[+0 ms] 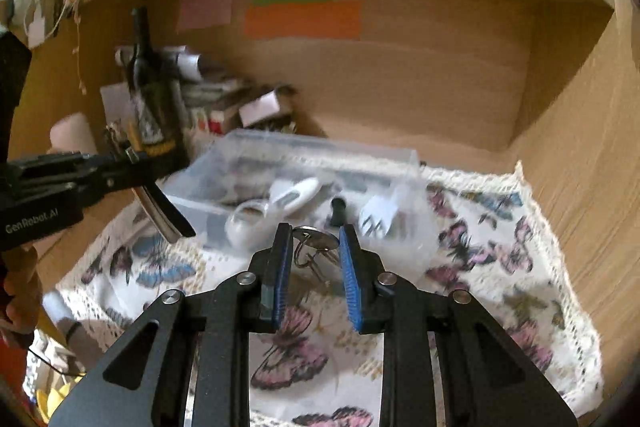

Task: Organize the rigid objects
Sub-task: 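Lower the cylinder and keys into the clear box and open both tools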

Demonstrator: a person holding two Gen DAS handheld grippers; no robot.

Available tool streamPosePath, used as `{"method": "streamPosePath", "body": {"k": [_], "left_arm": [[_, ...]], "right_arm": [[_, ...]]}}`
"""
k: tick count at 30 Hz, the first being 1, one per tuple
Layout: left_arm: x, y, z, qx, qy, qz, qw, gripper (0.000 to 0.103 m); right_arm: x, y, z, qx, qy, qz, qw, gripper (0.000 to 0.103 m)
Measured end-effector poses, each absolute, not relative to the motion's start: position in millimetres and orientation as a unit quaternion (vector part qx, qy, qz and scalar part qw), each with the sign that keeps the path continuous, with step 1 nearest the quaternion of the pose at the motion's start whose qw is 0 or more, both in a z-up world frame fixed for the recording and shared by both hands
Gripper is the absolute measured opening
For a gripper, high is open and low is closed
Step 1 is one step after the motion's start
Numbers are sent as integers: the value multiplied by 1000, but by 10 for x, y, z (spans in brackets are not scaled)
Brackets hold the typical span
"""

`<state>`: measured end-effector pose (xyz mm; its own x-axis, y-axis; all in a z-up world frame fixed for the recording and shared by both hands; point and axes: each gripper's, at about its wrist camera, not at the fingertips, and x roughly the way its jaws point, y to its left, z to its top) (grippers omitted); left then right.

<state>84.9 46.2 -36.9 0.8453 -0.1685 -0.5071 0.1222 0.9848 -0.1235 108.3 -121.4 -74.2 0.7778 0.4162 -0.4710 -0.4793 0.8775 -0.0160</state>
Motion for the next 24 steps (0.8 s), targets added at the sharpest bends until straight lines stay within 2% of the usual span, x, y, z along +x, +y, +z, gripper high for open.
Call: {"method": "streamPosePath", "body": {"k": [12,24], "left_arm": [[1410,389,-191,-53,270,-90,957,15],[2038,136,-688,-44,363,-128,922,15]], "right_arm": [[1427,-1218,-294,-54,173,232,956,22],[1916,-1129,-779,-61,254,237,936,22]]}}
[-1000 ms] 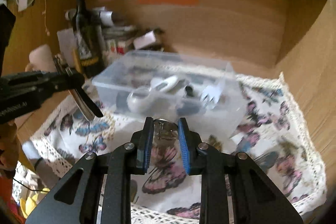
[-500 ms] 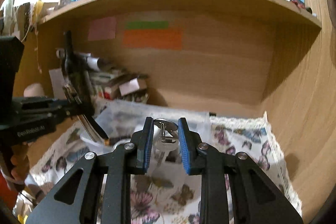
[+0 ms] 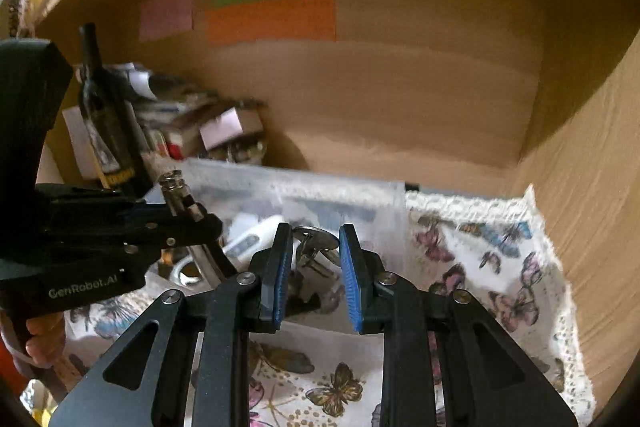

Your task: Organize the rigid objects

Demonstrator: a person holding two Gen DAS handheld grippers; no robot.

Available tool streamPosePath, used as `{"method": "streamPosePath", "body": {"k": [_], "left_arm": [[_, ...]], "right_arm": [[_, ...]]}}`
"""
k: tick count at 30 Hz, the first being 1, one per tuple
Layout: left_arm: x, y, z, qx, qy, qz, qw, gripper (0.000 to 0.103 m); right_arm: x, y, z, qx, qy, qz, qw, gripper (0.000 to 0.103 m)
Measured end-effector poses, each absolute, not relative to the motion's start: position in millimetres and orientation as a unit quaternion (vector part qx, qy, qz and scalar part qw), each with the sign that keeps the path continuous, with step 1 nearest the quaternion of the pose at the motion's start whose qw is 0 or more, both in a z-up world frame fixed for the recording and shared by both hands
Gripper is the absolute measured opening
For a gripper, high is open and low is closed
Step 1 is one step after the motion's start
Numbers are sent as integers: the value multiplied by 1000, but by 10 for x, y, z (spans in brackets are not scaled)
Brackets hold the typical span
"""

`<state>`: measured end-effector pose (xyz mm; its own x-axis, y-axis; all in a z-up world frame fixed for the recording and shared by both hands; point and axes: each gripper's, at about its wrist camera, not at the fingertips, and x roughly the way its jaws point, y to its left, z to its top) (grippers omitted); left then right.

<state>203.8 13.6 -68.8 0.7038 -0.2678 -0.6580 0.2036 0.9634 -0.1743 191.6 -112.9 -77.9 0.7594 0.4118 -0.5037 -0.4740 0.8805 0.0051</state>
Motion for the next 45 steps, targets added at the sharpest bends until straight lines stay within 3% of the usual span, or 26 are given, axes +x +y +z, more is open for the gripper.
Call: {"method": "streamPosePath", "body": {"k": [3,5,7,9,11,15,19,23,25,32,34,45], "left_arm": [[2093,109,-747,-36,369,-113,922,16],[2102,103,-752,-32,370,-102,923,23],[2068,114,-725,-35,363,-104,925,36],[2004,123,-677,-32,351,-100,930,40],[1951,125,-623,-25,340,-94,935,41],[1782,127,-509,-19,318,-88,944,42],[1566,166,-354,-26,288,-81,954,51],[1336,177,-192,-26,251,-64,966,58],[1172,186,-98,-28,226,-53,972,68],[749,215,108,-26,161,-20,986,93],[668,231,138,-29,151,-16,988,99],[394,259,208,-38,131,-10,991,101]], "right_arm": [[2033,-1082,-902,-70,273,234,930,22],[2106,-1062,-965,-74,288,233,926,22],[2142,-1053,-992,-69,295,238,923,23],[2143,-1065,-970,-65,294,244,922,26],[2103,-1076,-924,-63,285,244,925,33],[1987,-1103,-810,-59,267,246,930,34],[1795,-1150,-655,-53,244,248,936,37],[1555,-1221,-471,-47,211,247,945,48],[1446,-1255,-391,-43,198,247,948,52],[1062,-1397,-192,-23,151,245,957,84],[992,-1428,-151,-17,142,245,959,89],[692,-1545,-69,-1,115,244,963,100]]}}
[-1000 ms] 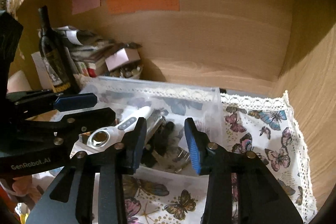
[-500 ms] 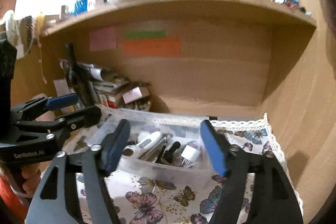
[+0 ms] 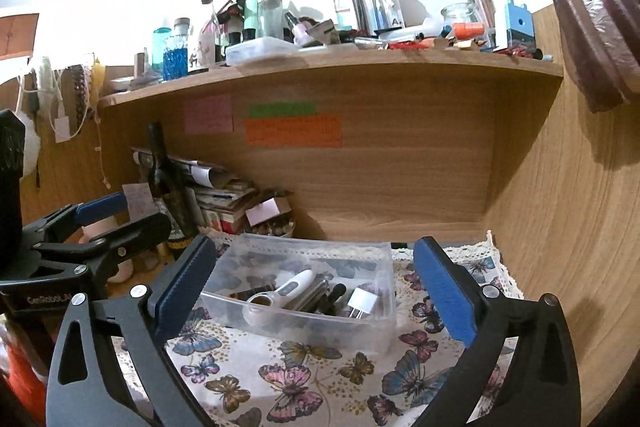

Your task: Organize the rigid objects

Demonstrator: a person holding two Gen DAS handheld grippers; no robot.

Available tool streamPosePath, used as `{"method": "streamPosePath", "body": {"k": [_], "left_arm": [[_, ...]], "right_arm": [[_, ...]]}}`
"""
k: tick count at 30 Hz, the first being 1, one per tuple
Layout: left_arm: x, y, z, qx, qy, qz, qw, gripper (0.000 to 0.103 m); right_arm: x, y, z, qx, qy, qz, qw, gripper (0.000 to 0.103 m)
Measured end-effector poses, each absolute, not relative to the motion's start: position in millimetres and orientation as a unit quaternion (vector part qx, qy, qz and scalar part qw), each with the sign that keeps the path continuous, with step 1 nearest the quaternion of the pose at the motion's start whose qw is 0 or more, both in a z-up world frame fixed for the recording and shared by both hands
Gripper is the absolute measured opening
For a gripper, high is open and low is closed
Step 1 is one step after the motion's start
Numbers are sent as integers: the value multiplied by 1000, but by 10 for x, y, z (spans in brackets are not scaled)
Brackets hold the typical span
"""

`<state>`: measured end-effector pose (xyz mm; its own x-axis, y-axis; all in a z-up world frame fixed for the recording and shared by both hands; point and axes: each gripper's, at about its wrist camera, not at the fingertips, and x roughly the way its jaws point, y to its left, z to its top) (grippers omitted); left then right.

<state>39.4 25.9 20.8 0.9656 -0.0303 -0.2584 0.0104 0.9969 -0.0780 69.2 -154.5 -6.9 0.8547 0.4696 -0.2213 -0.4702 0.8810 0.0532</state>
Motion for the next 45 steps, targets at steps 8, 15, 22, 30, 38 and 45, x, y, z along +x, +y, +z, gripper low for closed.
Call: {"method": "streamPosePath", "body": {"k": [8,15,22,30,38,45], "left_arm": [[342,255,218,-37,128,-9,991,102],[337,242,225,-35,125,-7,992,102],[332,242,226,-34,125,-7,992,103],[333,240,225,-34,124,-6,992,103],[339,252,228,-33,126,-8,991,103],[338,246,226,-33,126,-7,991,103]], "right_arm": [[627,-1577,-55,6,108,244,964,102],[603,-1572,-51,8,106,241,965,103],[598,-1566,-47,7,105,240,965,103],[596,-1559,-49,8,106,239,965,103],[599,-1566,-47,9,106,241,965,103],[600,-1570,-51,8,106,242,964,103]]}}
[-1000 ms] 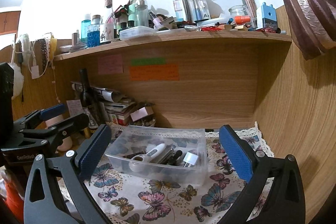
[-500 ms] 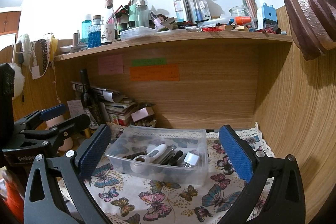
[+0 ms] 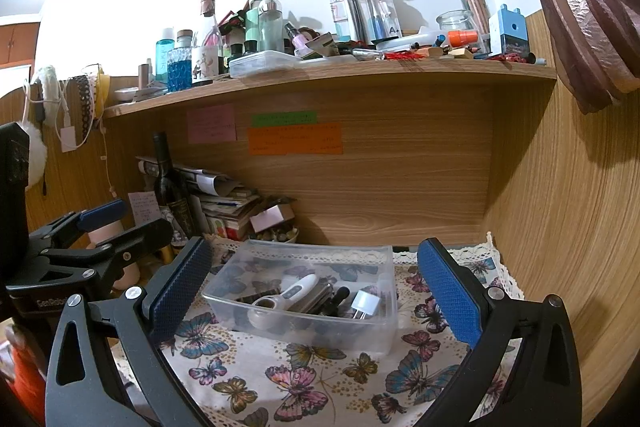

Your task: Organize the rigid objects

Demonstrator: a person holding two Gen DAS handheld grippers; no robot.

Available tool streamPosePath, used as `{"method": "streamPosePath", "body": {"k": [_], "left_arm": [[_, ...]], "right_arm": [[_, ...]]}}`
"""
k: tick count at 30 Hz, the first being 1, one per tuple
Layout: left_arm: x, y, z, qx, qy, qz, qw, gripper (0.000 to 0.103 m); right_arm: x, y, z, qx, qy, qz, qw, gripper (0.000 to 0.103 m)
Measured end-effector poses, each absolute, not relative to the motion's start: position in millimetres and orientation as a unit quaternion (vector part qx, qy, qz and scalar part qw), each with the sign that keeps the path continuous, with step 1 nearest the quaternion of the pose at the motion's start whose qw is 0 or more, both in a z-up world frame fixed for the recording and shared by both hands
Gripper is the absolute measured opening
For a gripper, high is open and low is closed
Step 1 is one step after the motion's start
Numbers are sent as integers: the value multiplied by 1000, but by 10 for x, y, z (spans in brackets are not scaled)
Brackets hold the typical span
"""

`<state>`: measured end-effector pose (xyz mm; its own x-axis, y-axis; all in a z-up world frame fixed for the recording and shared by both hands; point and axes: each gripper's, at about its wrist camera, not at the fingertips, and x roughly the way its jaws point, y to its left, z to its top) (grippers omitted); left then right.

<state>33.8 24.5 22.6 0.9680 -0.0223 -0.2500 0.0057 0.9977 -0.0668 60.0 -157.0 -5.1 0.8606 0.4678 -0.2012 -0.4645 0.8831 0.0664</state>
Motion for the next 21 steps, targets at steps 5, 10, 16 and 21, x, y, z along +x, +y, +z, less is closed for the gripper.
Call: {"method": "streamPosePath", "body": {"k": [5,10,16,21], "left_arm": [[350,247,219,-36,132,-24,990,103],[352,210,198,-22,126,-21,992,103],[320,157,204,-15,118,-15,993,103],[309,144,215,-14,116,-14,993,103]], "right_arm": [[598,-1555,-42,7,107,243,964,103],[601,-1544,-46,8,109,244,964,103],[607,-1539,-58,9,110,243,964,103],[609,-1537,-61,9,111,243,964,103]]}}
